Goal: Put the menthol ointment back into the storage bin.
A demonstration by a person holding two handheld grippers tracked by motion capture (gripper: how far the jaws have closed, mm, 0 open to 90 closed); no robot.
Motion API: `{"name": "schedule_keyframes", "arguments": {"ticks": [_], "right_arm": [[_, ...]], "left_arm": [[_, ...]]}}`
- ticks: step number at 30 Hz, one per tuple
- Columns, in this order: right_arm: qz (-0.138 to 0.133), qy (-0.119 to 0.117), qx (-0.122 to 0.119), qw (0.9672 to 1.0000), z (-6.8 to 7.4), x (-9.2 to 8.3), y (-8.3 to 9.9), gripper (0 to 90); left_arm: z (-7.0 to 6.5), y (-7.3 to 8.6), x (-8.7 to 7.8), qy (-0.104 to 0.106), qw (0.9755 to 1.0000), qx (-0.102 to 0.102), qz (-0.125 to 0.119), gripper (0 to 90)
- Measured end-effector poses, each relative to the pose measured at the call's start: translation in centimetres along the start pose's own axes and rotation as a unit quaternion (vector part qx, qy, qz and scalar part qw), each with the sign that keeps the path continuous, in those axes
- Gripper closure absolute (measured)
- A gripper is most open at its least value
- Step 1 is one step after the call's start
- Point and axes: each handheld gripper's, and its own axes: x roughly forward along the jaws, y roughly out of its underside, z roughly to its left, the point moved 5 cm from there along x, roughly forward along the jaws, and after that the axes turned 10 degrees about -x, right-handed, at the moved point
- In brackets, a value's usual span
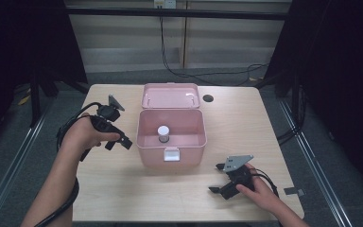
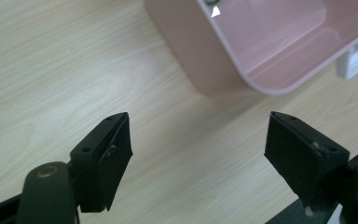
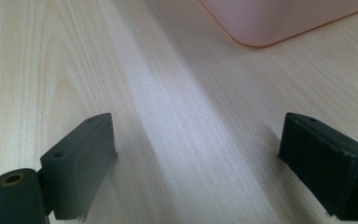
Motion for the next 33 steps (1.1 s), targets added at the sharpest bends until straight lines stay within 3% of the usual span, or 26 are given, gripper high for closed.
{"name": "schedule_keyframes", "arguments": {"ticks": [16,33], "right_arm": [[0.001,0.000,0.001,1.0000,0.0,0.0,0.0,10.0],[0.001,0.000,0.000,1.0000,0.0,0.0,0.0,10.0]], "left_arm": [[1.7,2.5,4.0,0.023,0.9997,-0.010,0.002,22.5],[2.8,4.2,7.3,0.049,0.9978,-0.016,-0.040,22.5]]}}
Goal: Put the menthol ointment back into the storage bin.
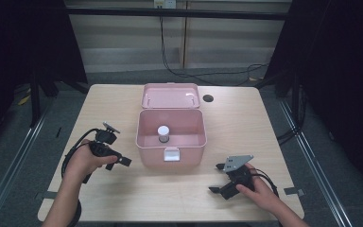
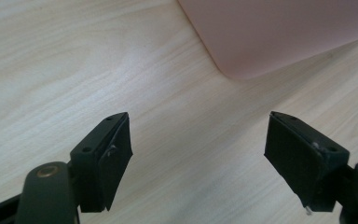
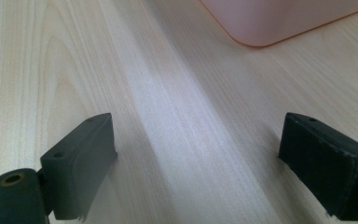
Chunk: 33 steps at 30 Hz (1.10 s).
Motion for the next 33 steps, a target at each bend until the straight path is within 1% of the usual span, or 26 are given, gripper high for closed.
{"name": "schedule_keyframes", "arguments": {"ticks": [3,4,5,7,9,10,11,12,14,16,18,21,22,24,25,26,28,29,31,33], "right_arm": [[0.000,0.000,0.000,1.0000,0.0,0.0,0.0,10.0],[0.000,0.000,0.000,1.0000,0.0,0.0,0.0,10.0],[0.000,0.000,0.000,1.0000,0.0,0.0,0.0,10.0],[0.000,0.000,0.000,1.0000,0.0,0.0,0.0,10.0],[0.000,0.000,0.000,1.0000,0.0,0.0,0.0,10.0],[0.000,0.000,0.000,1.0000,0.0,0.0,0.0,10.0],[0.000,0.000,0.000,1.0000,0.0,0.0,0.0,10.0],[0.000,0.000,0.000,1.0000,0.0,0.0,0.0,10.0],[0.000,0.000,0.000,1.0000,0.0,0.0,0.0,10.0],[0.000,0.000,0.000,1.0000,0.0,0.0,0.0,10.0],[0.000,0.000,0.000,1.0000,0.0,0.0,0.0,10.0],[0.000,0.000,0.000,1.0000,0.0,0.0,0.0,10.0],[0.000,0.000,0.000,1.0000,0.0,0.0,0.0,10.0],[0.000,0.000,0.000,1.0000,0.0,0.0,0.0,10.0],[0.000,0.000,0.000,1.0000,0.0,0.0,0.0,10.0],[0.000,0.000,0.000,1.0000,0.0,0.0,0.0,10.0],[0.000,0.000,0.000,1.0000,0.0,0.0,0.0,10.0],[0.000,0.000,0.000,1.0000,0.0,0.0,0.0,10.0],[0.000,0.000,0.000,1.0000,0.0,0.0,0.0,10.0],[0.000,0.000,0.000,1.0000,0.0,0.0,0.0,10.0]], "left_arm": [[0.1,0.4,0.8,0.000,1.0000,0.003,-0.004,22.3],[0.2,0.5,1.1,-0.003,0.9999,0.008,-0.012,22.1],[0.2,0.4,1.3,-0.003,0.9997,0.001,-0.023,22.0],[0.3,0.5,1.6,-0.005,0.9994,0.005,-0.035,22.1],[0.4,0.6,2.0,-0.005,0.9992,0.008,-0.039,21.9],[0.5,0.7,2.3,-0.006,0.9989,0.013,-0.045,21.8],[0.6,0.8,2.5,-0.008,0.9987,0.013,-0.049,21.7],[0.7,0.9,2.6,-0.008,0.9983,0.018,-0.054,21.7],[1.1,1.0,2.8,-0.016,0.9967,0.033,-0.073,21.7],[1.3,1.3,3.1,-0.019,0.9954,0.037,-0.087,21.6],[1.5,1.7,3.6,-0.024,0.9938,0.046,-0.098,20.8],[1.8,2.1,4.2,-0.031,0.9932,0.054,-0.098,20.1],[1.8,2.2,4.3,-0.034,0.9920,0.061,-0.105,18.5],[1.9,2.2,4.3,-0.038,0.9910,0.065,-0.111,17.9],[2.0,2.2,4.4,-0.038,0.9902,0.070,-0.115,17.6],[2.0,2.3,4.4,-0.035,0.9899,0.071,-0.117,16.7],[2.0,2.3,4.6,-0.045,0.9868,0.079,-0.134,15.9],[2.0,2.4,4.7,-0.046,0.9858,0.085,-0.137,15.5],[2.1,2.6,4.8,-0.057,0.9816,0.110,-0.145,15.3],[2.1,2.7,4.9,-0.054,0.9806,0.111,-0.152,13.0]]}}
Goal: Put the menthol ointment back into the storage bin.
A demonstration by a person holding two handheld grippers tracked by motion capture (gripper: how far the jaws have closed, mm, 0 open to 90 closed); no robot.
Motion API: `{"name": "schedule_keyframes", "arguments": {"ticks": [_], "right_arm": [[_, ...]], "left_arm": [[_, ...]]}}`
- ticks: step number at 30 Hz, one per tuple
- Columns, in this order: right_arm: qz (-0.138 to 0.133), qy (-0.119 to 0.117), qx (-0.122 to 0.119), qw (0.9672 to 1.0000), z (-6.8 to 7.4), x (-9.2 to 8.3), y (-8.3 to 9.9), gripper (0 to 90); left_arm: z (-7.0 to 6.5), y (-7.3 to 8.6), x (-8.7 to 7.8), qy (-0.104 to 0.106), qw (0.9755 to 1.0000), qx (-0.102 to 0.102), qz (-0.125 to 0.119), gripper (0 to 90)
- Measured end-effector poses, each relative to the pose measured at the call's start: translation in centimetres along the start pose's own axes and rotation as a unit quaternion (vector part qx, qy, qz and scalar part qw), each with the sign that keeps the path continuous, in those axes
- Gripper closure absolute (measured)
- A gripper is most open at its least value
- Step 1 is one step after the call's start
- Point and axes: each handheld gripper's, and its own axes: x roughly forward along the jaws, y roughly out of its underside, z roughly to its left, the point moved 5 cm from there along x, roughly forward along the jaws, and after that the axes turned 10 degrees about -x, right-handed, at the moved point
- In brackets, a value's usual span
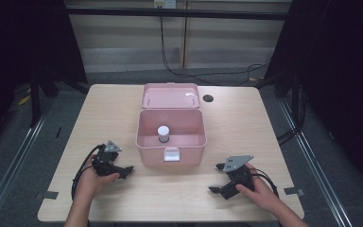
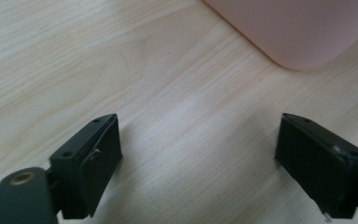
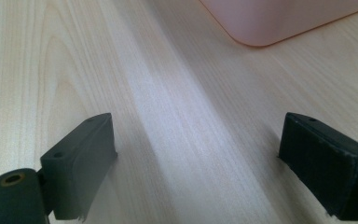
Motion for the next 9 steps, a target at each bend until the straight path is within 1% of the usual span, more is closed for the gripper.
{"name": "schedule_keyframes", "arguments": {"ticks": [4,5,6,9], "right_arm": [[0.000,0.000,0.000,1.0000,0.00,0.00,0.00,10.0],[0.000,0.000,0.000,1.0000,0.00,0.00,0.00,10.0],[0.000,0.000,0.000,1.0000,0.00,0.00,0.00,10.0],[0.000,0.000,0.000,1.0000,0.00,0.00,0.00,10.0]], "left_arm": [[0.08,0.26,-0.05,0.001,0.9999,0.002,-0.016,12.6],[0.05,0.32,-0.05,0.000,0.9998,0.000,-0.019,12.7],[0.06,0.33,-0.04,0.000,0.9998,0.001,-0.022,12.6],[-0.02,0.41,-0.05,0.000,0.9998,-0.002,-0.022,12.2]]}}
